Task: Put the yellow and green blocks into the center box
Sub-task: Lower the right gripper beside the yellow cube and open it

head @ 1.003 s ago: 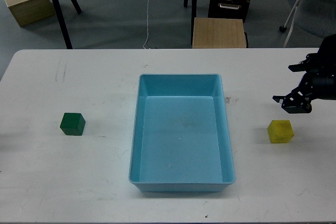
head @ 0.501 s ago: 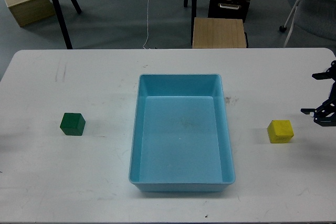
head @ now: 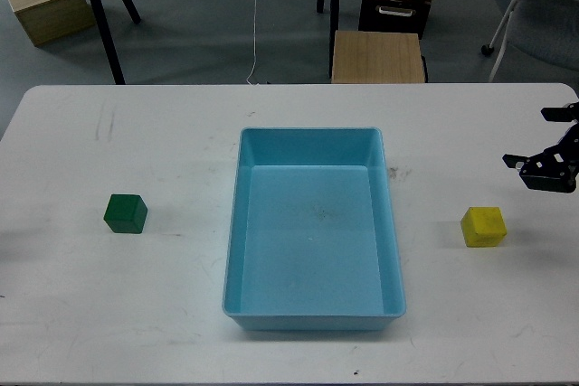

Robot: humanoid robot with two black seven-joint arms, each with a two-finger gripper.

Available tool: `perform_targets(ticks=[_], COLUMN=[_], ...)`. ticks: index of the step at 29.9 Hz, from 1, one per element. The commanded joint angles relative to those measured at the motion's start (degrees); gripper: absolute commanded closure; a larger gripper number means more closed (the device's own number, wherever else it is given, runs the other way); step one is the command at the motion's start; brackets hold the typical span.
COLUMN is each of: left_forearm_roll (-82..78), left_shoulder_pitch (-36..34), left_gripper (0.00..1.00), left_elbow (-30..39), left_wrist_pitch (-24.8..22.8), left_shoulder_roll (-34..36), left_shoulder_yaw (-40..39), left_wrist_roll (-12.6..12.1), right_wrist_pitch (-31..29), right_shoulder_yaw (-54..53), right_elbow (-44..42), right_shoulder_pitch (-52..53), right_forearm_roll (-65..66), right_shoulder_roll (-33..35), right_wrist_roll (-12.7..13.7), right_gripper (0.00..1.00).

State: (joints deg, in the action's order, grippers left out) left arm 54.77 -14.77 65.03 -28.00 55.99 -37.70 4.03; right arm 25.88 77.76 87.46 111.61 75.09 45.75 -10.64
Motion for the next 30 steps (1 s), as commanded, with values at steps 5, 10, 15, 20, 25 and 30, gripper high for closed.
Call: perform_targets(ticks=[5, 10, 15, 20, 25, 30], left_forearm_roll=[0.0, -1.0, -1.0, -1.0, -1.1, -1.1], left_shoulder_pitch=[0.1, 0.1, -0.1, -0.1, 0.0, 0.0], left_gripper=[0.0, 0.0, 0.0, 0.0, 0.0, 0.0], left_elbow=[-0.1, -0.1, -0.2, -0.3, -0.6, -0.6], left_wrist_pitch=[0.0, 0.0, 0.0, 0.0, 0.0, 0.0], left_shoulder_roll=[0.0, -0.1, -0.1, -0.1, -0.2, -0.2], left_shoulder_yaw=[0.0, 0.0, 0.0, 0.0, 0.0, 0.0], left_wrist_roll=[0.0, 0.0, 0.0, 0.0, 0.0, 0.0], right_wrist_pitch=[-0.5, -0.4, -0.4, -0.3, -0.5, 0.8], right_shoulder_yaw=[-1.6, -1.6, -1.8, -2.3, -3.0, -4.3], right_elbow=[0.8, 0.8, 0.1, 0.0, 0.0, 0.5], right_shoulder_pitch=[-5.0, -9.6, -9.3, -9.2, -9.6, -10.2], right_forearm_roll=[-16.3, -12.4, -2.0, -0.5, -1.2, -5.6], right_shoulder_roll=[1.3, 1.8, 0.6, -1.2, -1.5, 3.4], right_wrist_roll=[-0.2, -0.3, -0.2, -0.2, 0.0, 0.2], right_gripper=[0.01, 0.01, 0.01, 0.01, 0.01, 0.01])
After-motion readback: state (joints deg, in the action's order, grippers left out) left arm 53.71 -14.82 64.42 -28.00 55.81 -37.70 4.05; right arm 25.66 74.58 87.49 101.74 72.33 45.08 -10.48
